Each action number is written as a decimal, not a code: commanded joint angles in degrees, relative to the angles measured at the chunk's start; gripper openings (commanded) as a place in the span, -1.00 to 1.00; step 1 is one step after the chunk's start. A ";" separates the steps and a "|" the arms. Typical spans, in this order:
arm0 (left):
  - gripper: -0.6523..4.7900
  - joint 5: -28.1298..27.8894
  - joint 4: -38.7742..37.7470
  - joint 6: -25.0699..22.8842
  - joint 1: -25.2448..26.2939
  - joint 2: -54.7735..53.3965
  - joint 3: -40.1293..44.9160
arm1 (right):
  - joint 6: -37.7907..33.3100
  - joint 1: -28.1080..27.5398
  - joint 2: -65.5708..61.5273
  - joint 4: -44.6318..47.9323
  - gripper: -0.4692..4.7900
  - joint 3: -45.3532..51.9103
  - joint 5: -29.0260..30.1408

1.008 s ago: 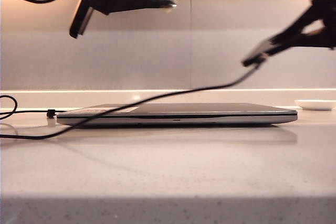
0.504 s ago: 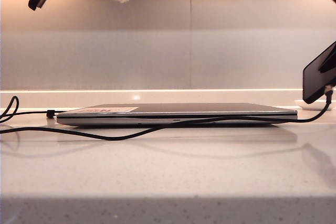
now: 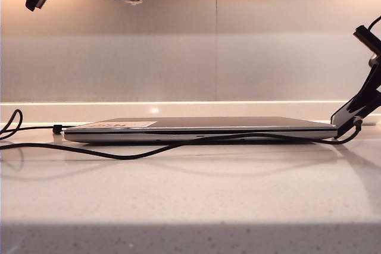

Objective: Pick up the charging cable and the phone, plug the charging cable into the charging port on the phone, and finally place them back on the table.

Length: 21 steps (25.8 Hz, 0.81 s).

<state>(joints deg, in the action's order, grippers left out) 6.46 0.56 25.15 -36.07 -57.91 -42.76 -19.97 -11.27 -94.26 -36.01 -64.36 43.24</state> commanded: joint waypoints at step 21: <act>-0.78 0.22 0.35 -0.33 0.00 0.17 -0.26 | 6.19 0.11 -2.23 -12.11 -0.36 -7.78 -7.26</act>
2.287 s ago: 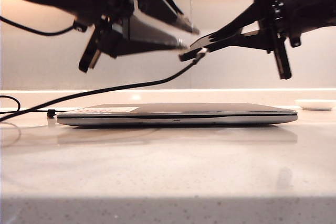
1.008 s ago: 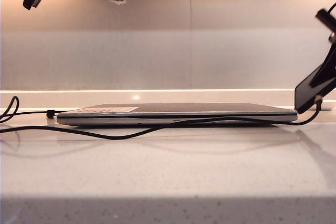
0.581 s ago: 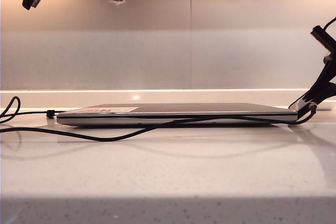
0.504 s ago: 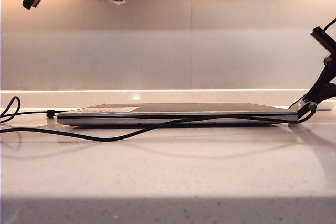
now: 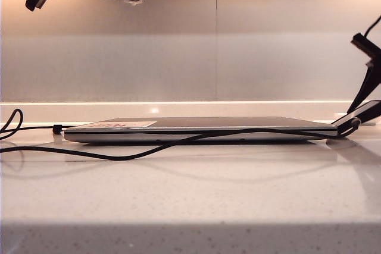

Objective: Pick up the charging cable and the phone, plug the charging cable into the charging port on the phone, and finally place them back on the table.

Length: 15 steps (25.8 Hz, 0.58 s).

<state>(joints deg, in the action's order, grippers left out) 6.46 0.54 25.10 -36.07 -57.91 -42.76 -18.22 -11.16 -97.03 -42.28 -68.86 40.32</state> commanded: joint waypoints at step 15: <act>-0.78 0.22 0.24 -1.36 0.02 0.72 -0.33 | 9.68 0.37 2.71 -19.74 -0.83 -15.28 -14.99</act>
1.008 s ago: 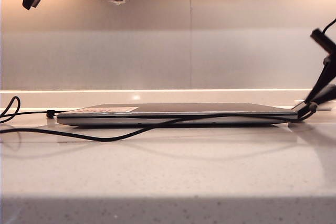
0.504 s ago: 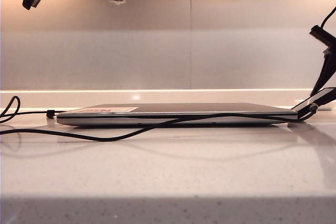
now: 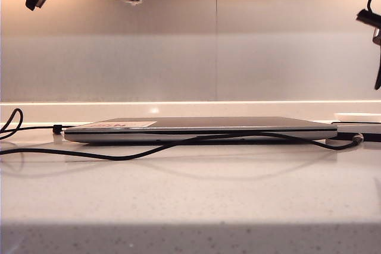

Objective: Pick up the charging cable and the phone, plug the charging cable into the charging port on the phone, and finally place them back on the table.

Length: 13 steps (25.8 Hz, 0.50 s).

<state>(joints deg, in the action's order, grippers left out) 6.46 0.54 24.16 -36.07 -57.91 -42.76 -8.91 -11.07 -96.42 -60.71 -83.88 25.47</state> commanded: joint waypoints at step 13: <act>-0.78 0.22 -15.96 -11.13 7.19 11.91 -0.11 | 5.53 9.84 24.72 9.40 -0.85 3.10 -11.61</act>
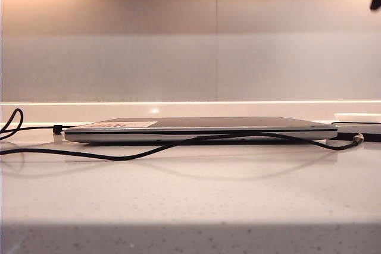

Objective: Pick up the charging cable and the phone, plug the charging cable into the charging port on the phone, and finally place them back on the table.

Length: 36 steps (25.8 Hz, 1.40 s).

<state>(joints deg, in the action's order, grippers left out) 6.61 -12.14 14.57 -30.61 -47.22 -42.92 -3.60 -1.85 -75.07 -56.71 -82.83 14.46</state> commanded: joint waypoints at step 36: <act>-0.78 0.07 27.69 -7.72 5.84 16.55 30.62 | 0.57 2.03 38.84 22.84 -0.84 44.46 2.19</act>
<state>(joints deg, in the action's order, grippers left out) 6.52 13.65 7.09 -24.75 -30.72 -12.38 -2.98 0.21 -36.32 -34.59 -38.13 16.53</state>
